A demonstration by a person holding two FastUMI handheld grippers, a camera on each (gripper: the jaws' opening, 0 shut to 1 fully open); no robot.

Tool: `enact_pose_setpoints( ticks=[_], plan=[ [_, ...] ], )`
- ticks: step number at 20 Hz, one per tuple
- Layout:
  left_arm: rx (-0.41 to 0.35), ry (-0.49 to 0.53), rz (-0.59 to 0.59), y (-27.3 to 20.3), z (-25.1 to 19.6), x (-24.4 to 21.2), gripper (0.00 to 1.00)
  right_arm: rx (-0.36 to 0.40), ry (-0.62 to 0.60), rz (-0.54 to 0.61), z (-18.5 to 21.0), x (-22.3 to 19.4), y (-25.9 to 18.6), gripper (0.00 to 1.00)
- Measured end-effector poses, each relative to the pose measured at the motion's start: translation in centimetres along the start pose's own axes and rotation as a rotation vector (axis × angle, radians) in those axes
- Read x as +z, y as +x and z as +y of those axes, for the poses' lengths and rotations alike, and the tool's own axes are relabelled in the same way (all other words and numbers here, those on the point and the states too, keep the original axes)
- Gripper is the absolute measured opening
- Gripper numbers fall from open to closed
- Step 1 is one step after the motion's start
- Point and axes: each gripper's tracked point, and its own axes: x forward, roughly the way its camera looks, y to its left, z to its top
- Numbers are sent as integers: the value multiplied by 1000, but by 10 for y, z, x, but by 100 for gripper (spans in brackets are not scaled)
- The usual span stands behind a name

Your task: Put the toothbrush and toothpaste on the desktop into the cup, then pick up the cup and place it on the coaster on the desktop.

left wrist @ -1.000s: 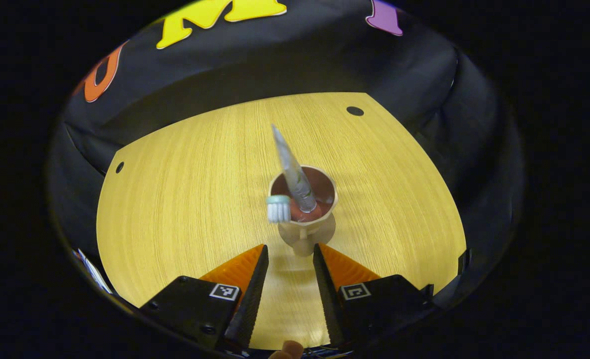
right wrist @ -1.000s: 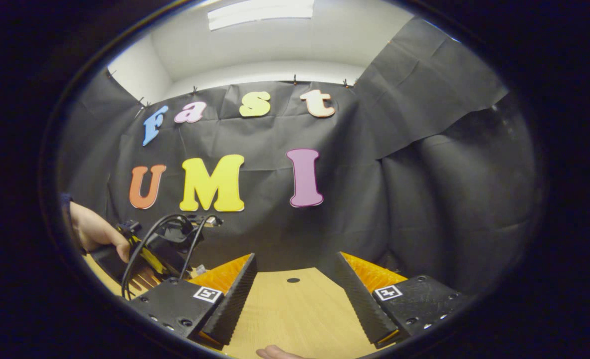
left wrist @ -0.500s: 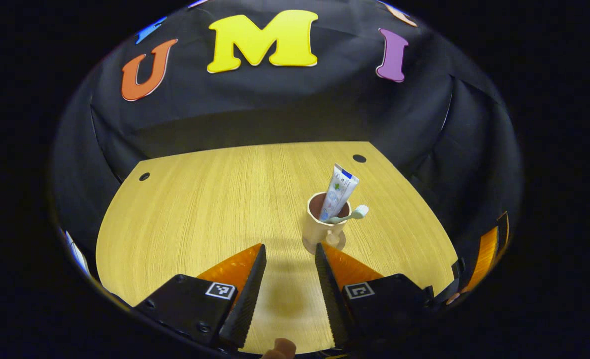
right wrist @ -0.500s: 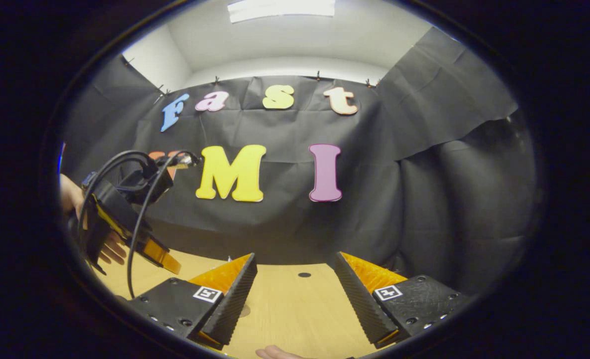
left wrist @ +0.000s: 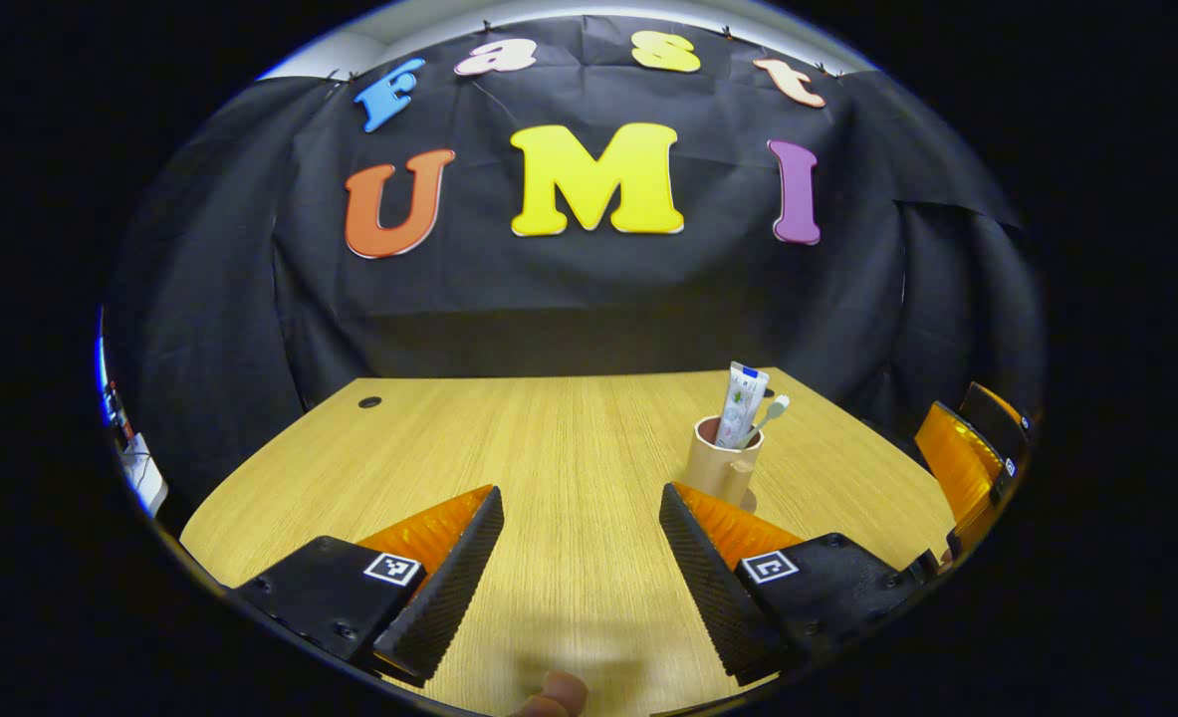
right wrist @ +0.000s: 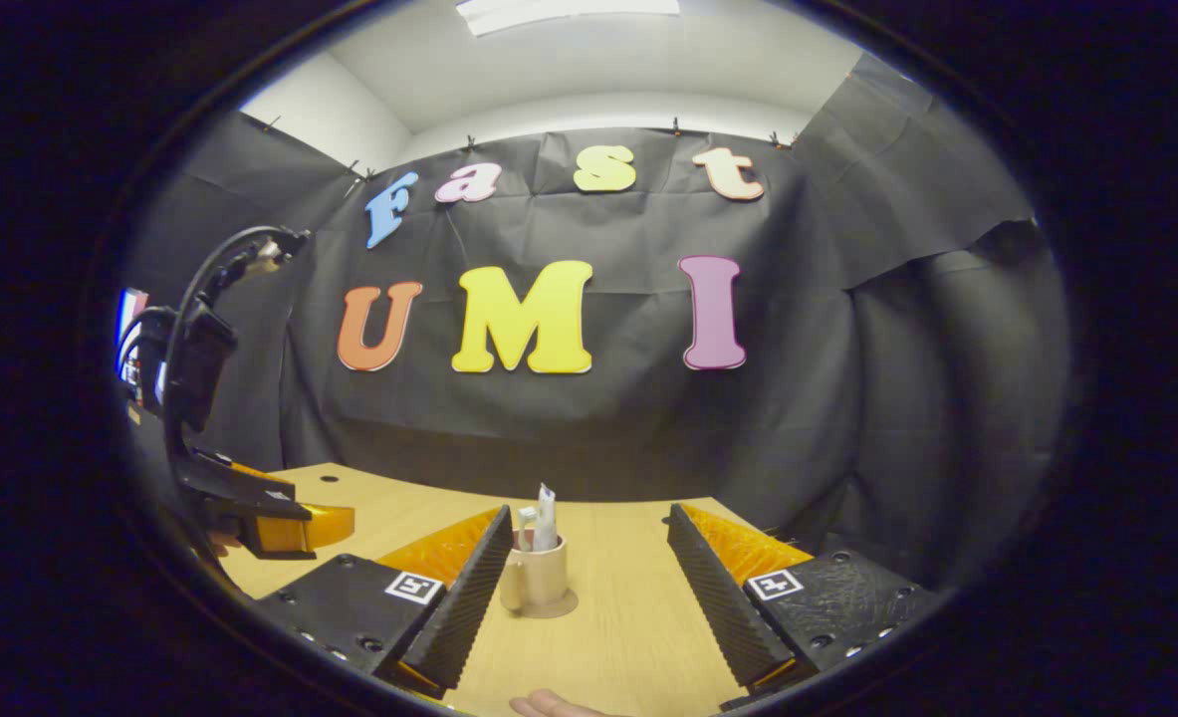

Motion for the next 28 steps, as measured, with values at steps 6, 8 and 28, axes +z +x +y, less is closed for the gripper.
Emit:
enact_pose_setpoints(
  ticks=[6, 8, 28],
  plan=[
    [39, 26, -229, -39, 25, 1, 100, -6, -5, 99, 9, -47, -7, 95],
    [32, 38, -256, -45, 18, 5, 100, -34, -18, 112, 1, -53, -10, 92],
    [-24, -39, -211, -61, 23, 7, 100, -34, -147, 34, 34, -12, -34, 94]
  ],
)
